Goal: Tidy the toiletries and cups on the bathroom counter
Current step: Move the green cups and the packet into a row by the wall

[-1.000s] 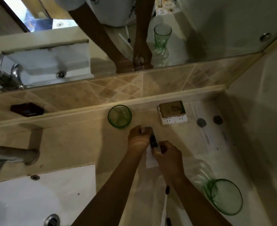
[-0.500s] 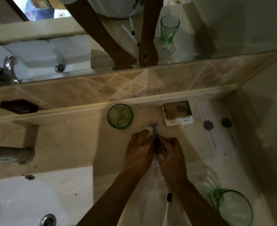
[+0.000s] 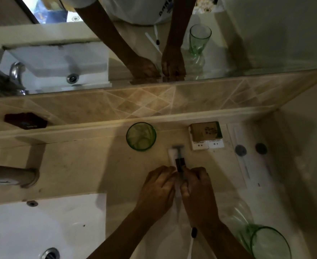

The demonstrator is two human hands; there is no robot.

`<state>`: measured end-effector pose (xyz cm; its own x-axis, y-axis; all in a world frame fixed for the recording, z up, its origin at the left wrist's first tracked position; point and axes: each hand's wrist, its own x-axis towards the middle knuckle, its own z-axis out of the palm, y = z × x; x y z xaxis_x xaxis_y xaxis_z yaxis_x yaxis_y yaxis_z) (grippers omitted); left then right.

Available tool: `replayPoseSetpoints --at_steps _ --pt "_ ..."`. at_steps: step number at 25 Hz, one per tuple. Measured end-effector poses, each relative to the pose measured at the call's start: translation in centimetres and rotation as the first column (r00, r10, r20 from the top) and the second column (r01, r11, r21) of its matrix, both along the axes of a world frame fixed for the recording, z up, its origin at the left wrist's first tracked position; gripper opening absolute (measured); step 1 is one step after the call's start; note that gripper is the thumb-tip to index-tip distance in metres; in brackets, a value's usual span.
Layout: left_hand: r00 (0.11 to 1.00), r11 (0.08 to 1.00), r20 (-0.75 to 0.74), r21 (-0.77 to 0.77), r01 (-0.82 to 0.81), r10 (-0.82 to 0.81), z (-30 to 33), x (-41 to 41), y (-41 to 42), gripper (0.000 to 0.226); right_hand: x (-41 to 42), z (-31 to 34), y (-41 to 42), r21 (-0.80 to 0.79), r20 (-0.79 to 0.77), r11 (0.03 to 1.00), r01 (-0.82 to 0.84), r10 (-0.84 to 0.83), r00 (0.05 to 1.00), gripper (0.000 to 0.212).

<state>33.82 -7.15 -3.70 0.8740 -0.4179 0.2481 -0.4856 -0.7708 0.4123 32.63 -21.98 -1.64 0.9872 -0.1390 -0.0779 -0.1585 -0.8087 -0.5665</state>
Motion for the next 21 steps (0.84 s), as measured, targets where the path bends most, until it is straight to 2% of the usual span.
replayPoseSetpoints --at_steps 2,6,10,14,21 --pt "0.999 0.999 -0.032 0.044 -0.005 0.007 -0.5 -0.1 0.0 0.039 0.1 -0.3 0.2 -0.01 -0.031 0.999 -0.047 0.047 0.998 0.049" --pt "0.981 0.98 -0.108 0.133 -0.148 0.163 0.1 0.8 -0.8 0.047 1.4 -0.6 0.8 0.014 -0.026 0.999 -0.052 0.053 0.998 0.055" --pt "0.961 0.969 -0.157 0.126 -0.211 0.229 0.7 1.7 -1.2 0.052 3.4 -0.5 0.8 0.006 -0.015 0.995 -0.096 0.096 0.995 0.059" --pt "0.943 0.96 -0.201 0.142 -0.241 0.267 0.4 2.6 -1.4 0.052 4.5 -0.9 0.8 -0.011 -0.055 0.994 -0.106 0.105 0.993 0.054" --pt "0.928 0.966 -0.267 0.049 -0.255 0.259 0.4 2.5 -1.2 0.053 4.5 -0.4 1.0 0.059 -0.047 0.995 -0.082 0.085 0.995 0.056"
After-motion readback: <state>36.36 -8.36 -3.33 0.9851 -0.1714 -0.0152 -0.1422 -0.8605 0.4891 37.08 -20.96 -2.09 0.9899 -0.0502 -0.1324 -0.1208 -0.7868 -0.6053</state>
